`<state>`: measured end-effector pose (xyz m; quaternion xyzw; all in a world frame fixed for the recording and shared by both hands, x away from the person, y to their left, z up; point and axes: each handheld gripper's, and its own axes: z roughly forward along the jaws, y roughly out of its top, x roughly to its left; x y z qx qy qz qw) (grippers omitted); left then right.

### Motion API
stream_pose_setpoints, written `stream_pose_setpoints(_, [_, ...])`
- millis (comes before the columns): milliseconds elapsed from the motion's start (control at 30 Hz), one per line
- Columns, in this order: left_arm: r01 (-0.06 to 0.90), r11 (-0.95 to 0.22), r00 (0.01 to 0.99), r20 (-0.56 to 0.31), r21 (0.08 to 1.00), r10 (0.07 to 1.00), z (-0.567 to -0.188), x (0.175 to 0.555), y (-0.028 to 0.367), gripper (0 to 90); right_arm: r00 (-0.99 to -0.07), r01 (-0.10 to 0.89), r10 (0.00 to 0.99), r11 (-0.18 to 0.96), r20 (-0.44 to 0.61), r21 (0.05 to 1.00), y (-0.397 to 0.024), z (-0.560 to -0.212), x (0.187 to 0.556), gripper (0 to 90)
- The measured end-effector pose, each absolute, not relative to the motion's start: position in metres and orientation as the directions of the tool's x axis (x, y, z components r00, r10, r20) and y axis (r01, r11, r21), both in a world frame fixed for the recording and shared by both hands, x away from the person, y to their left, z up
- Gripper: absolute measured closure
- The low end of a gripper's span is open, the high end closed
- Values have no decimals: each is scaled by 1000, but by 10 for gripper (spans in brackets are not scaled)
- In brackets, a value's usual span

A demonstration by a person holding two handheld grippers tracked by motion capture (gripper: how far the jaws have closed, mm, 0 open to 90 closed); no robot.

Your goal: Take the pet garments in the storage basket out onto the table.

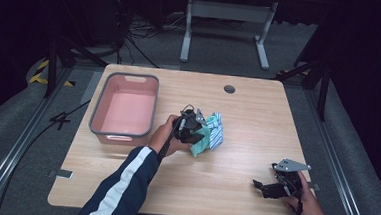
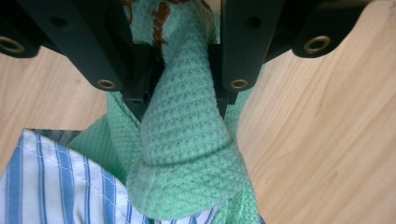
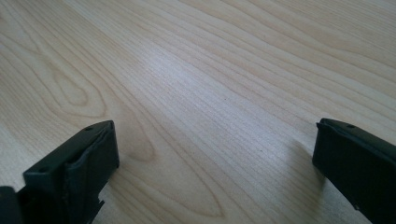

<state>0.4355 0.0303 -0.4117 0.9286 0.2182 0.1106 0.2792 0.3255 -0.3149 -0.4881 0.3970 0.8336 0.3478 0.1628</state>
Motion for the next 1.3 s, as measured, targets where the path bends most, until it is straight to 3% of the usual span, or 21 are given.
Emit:
stream_pose_setpoints(333, [372, -762, 876, 71, 529, 477, -431, 440, 29, 626, -632, 549, 775, 442, 5, 709, -315, -488, 326, 6])
stream_pose_setpoints(667, [391, -719, 859, 54, 575, 510, -420, 435, 33, 272, -632, 549, 775, 443, 5, 709, -315, -488, 326, 6])
stream_pose_setpoints(900, [343, -729, 876, 77, 593, 475, -399, 423, 44, 208, -632, 549, 775, 443, 5, 709, -315, -488, 326, 6])
stream_pose_setpoints(1300, [259, -779, 895, 161, 571, 416, -365, 389, 72, 217, -631, 549, 775, 442, 5, 709, -315, -488, 325, 6])
